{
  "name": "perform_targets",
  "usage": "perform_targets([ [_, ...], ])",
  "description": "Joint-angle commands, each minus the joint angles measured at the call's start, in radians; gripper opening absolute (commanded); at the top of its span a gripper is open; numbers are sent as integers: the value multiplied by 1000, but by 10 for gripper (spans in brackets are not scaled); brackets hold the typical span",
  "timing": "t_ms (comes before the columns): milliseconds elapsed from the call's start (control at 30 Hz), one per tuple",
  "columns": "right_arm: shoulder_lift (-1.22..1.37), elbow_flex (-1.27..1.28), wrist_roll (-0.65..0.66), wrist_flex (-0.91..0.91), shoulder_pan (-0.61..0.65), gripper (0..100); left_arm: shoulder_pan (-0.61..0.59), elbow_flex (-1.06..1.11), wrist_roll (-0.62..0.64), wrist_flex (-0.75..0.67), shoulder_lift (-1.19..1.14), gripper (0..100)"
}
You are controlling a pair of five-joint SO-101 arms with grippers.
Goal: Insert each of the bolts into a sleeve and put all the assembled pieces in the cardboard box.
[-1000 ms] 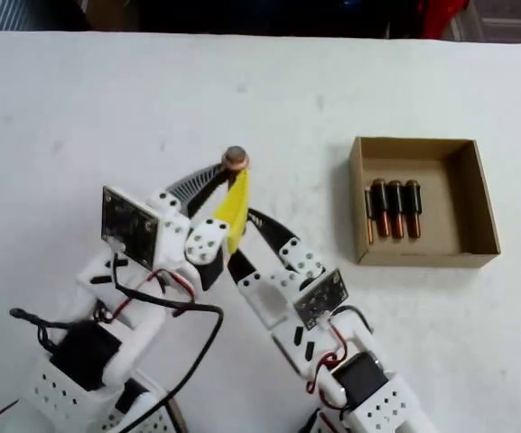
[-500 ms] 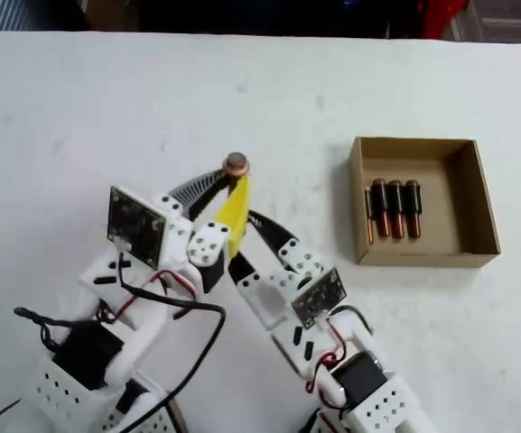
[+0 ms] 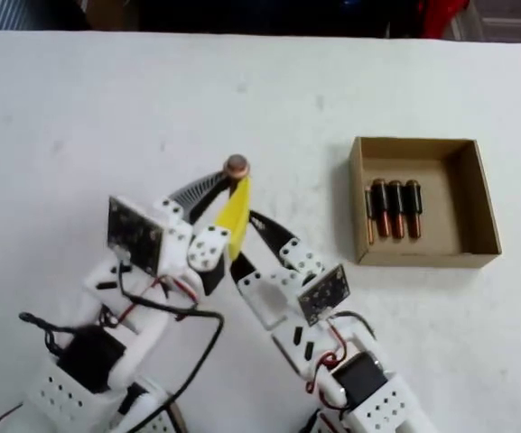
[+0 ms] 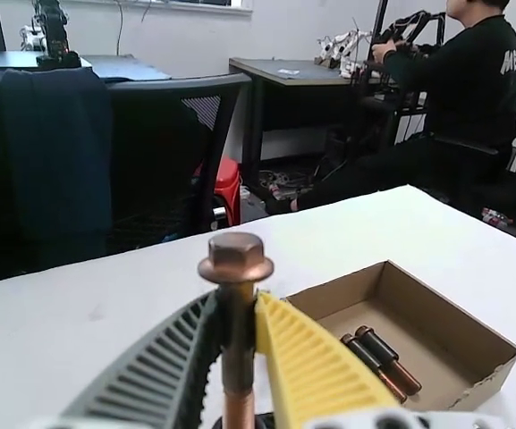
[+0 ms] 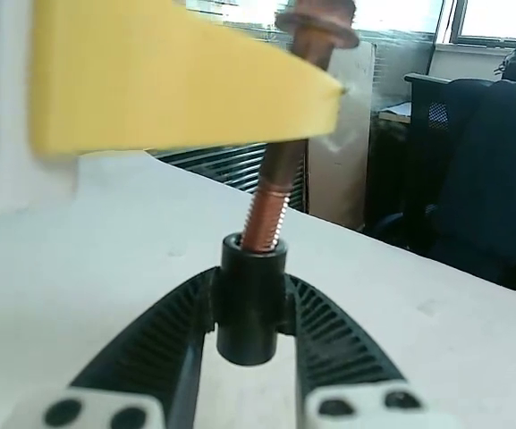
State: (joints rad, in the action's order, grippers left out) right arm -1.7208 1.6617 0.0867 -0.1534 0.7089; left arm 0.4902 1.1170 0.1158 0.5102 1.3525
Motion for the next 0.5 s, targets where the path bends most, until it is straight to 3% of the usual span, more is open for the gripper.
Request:
perform_targets([
  [0,-22,-6,-14,-2,5,17,15,61,5,-72,81,22],
  [467,-22,-6,-15,-33,7,17,13,110,6,-9,150,22],
])
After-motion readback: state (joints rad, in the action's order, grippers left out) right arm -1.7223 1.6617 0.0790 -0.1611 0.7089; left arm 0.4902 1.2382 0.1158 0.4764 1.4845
